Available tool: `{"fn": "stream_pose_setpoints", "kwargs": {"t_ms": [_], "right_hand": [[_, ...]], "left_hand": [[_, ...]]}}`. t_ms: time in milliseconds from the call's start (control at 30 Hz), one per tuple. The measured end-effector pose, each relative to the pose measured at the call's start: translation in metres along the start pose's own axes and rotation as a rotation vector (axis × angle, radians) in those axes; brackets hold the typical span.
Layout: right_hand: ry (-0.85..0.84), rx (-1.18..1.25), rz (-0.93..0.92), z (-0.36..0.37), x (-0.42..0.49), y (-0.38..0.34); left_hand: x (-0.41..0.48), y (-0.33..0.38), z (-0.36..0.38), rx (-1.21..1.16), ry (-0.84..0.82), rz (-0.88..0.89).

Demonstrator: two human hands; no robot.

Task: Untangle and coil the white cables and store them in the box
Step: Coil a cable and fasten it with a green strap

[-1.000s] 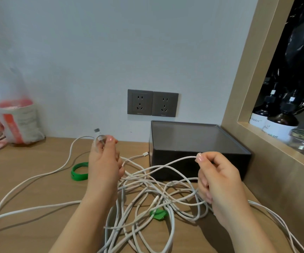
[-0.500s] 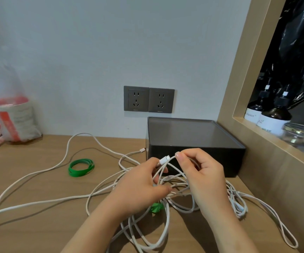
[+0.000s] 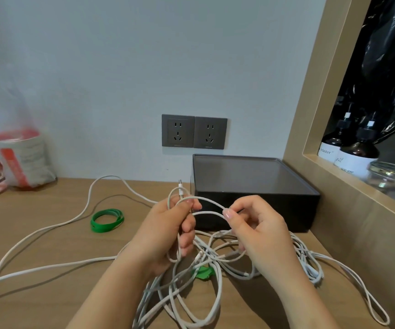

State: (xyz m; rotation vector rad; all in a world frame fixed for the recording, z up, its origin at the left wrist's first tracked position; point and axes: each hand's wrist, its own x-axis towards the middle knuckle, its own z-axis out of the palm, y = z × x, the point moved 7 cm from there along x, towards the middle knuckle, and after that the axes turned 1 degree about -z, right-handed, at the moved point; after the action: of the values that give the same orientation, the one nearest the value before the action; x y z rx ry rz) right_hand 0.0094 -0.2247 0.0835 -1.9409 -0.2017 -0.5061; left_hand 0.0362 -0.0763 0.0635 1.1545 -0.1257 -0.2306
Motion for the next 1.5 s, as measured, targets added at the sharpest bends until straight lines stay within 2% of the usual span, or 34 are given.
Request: {"fn": "stream_pose_setpoints", "kwargs": {"t_ms": [100, 267, 400, 467, 567, 667, 967, 1133, 1300, 1400, 1500], "right_hand": [[-0.137, -0.054, 0.125, 0.005, 0.0, 0.012], [-0.173, -0.077, 0.215, 0.004, -0.001, 0.018], [-0.057, 0.442, 0.295, -0.001, -0.002, 0.011], [-0.012, 0.532, 0.238, -0.002, -0.002, 0.005], [0.015, 0.424, 0.113, 0.001, -0.003, -0.002], [-0.006, 0.223, 0.044, 0.011, -0.005, -0.004], [-0.369, -0.146, 0.033, 0.041, -0.012, -0.004], [-0.477, -0.158, 0.027, 0.049, -0.015, -0.003], [-0.535, -0.186, 0.033, 0.055, -0.016, 0.0], [-0.523, -0.188, 0.03, 0.055, -0.016, 0.0], [-0.456, -0.141, 0.036, 0.05, -0.014, -0.001]], "left_hand": [[0.002, -0.001, 0.002, -0.237, -0.042, -0.064], [0.005, 0.002, -0.004, -0.39, -0.071, -0.067], [0.006, 0.002, -0.01, -0.234, 0.008, -0.016], [0.006, 0.0, -0.012, -0.106, 0.079, 0.022], [0.006, 0.002, -0.014, 0.087, 0.145, 0.083], [0.006, 0.003, -0.012, 0.147, 0.144, 0.104], [0.008, -0.005, -0.013, 0.063, 0.146, 0.036], [0.01, -0.011, -0.015, -0.056, 0.132, -0.027], [0.006, -0.008, -0.007, 0.038, 0.092, 0.002], [0.006, -0.004, -0.009, 0.011, 0.143, 0.05], [0.006, -0.003, -0.012, -0.113, 0.195, 0.056]]}}
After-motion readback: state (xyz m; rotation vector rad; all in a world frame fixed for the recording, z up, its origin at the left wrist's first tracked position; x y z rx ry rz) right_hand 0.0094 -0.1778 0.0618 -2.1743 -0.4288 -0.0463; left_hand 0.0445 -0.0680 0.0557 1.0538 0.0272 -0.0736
